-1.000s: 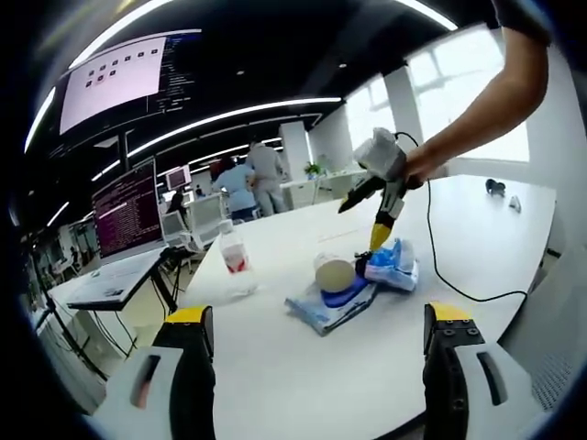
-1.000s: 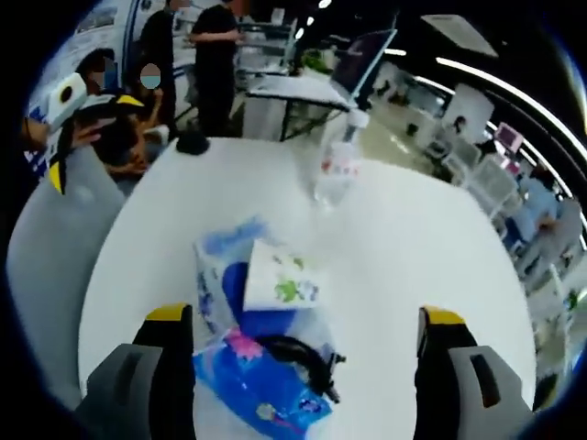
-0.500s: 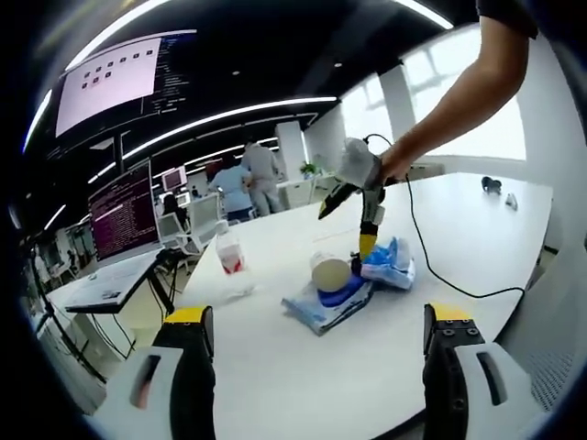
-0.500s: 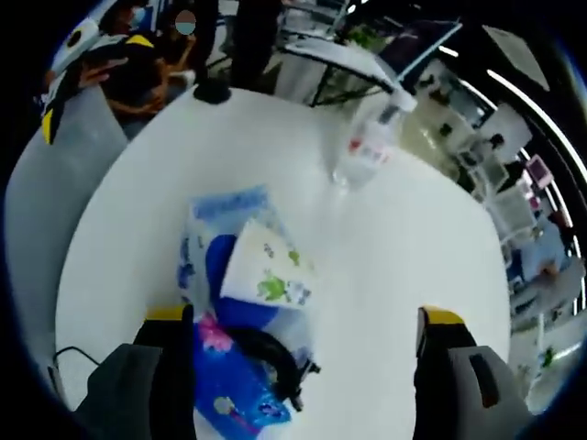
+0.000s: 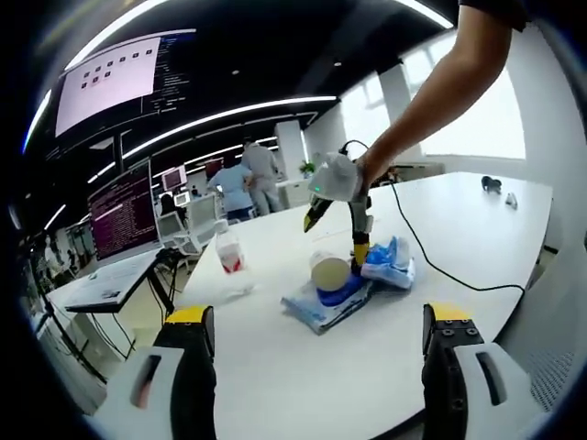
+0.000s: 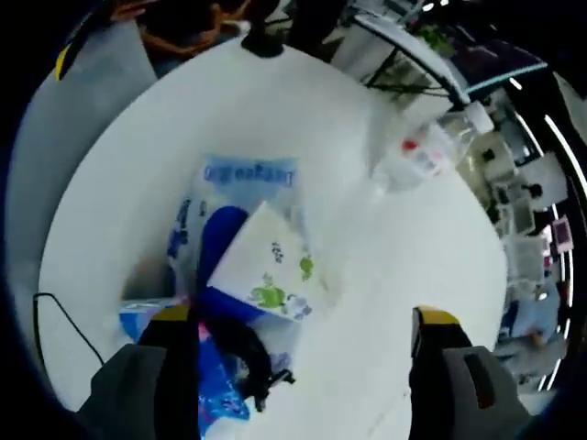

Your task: Arrange the tabletop items into an orderly group along one side of the table until the central work area is clear of visible clutter.

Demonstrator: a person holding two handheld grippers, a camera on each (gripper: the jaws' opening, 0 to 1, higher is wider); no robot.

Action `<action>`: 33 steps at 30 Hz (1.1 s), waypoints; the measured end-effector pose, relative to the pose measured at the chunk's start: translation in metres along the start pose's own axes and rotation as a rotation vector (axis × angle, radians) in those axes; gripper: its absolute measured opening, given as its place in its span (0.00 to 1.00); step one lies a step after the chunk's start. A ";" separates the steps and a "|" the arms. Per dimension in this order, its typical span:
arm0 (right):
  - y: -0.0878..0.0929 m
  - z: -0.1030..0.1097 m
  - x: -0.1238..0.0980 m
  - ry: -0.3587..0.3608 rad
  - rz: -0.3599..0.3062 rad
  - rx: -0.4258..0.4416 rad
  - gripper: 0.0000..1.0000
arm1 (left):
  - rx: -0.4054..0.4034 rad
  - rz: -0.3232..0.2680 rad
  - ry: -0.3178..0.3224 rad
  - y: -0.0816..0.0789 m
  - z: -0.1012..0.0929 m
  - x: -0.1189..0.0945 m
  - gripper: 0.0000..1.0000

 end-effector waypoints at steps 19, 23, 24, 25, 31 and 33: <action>-0.022 0.010 0.031 -0.106 0.064 -0.375 0.77 | 0.001 0.006 0.003 0.001 0.000 0.000 0.94; -0.024 0.010 0.033 -0.130 0.077 -0.445 0.73 | -0.001 0.003 -0.001 0.001 0.000 0.000 0.94; -0.024 0.011 0.033 -0.135 0.084 -0.471 0.71 | 0.000 0.003 -0.002 0.001 0.001 0.000 0.94; -0.023 0.011 0.034 -0.142 0.091 -0.503 0.69 | 0.000 0.003 -0.003 0.001 0.001 0.000 0.94; -0.033 0.013 0.038 -0.144 0.069 -0.538 0.58 | -0.005 -0.004 -0.009 0.000 0.002 -0.001 0.94; -0.037 0.016 0.040 -0.155 0.066 -0.571 0.53 | -0.005 -0.003 -0.009 0.000 0.002 -0.001 0.94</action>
Point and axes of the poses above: the point that each gripper's makers call its tool centre point, and the gripper's own axes: x roughly forward along the fingers, z roughly to its left, y roughly out of its underside, the point moved 1 cm from there along -x, roughly backward along the fingers, and after that the axes turned 6 degrees about -z, right-handed, at the moved point
